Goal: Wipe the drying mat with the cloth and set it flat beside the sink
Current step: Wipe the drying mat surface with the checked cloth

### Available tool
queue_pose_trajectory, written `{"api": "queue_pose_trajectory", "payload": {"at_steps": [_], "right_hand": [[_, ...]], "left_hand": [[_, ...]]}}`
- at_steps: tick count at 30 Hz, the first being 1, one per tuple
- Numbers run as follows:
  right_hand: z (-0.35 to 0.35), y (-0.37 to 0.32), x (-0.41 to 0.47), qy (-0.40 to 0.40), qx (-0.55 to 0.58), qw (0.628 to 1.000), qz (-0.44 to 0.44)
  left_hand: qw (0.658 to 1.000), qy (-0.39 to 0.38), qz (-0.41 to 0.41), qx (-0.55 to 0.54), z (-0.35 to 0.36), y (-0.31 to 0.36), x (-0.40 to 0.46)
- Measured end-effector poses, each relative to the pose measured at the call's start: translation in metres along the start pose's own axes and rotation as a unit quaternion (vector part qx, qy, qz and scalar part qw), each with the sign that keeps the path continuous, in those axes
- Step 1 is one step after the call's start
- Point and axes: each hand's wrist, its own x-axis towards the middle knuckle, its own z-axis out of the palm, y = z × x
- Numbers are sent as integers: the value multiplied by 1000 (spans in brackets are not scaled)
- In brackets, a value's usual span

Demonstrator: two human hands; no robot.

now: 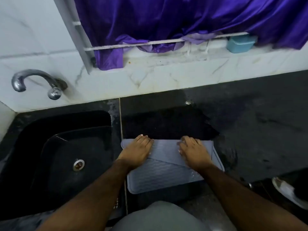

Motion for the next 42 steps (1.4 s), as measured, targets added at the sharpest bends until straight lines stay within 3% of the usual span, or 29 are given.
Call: {"api": "queue_pose_trajectory", "payload": {"at_steps": [3, 7, 15, 20, 24, 30, 36, 42], "right_hand": [[8, 12, -13, -20, 1, 999, -30], [18, 16, -26, -63, 11, 997, -53], [22, 22, -28, -81, -22, 992, -97], [14, 14, -19, -61, -70, 988, -120], [6, 16, -16, -24, -73, 993, -88], [-6, 17, 10, 34, -88, 996, -12], [-18, 24, 32, -20, -100, 992, 68], [-15, 16, 39, -48, -92, 993, 51]], "left_hand": [[1000, -12, 2, -14, 3, 0, 7], [996, -90, -5, -8, 11, 10, 16], [988, -105, 26, 109, 10, 13, 22], [985, -118, 46, 119, 7, 12, 18], [988, -85, 37, 125, -3, 6, 24], [994, -23, -60, 86, -27, 6, 43], [994, -10, -79, 71, -20, -1, 48], [991, -9, -126, 50, -6, -11, 36]]}}
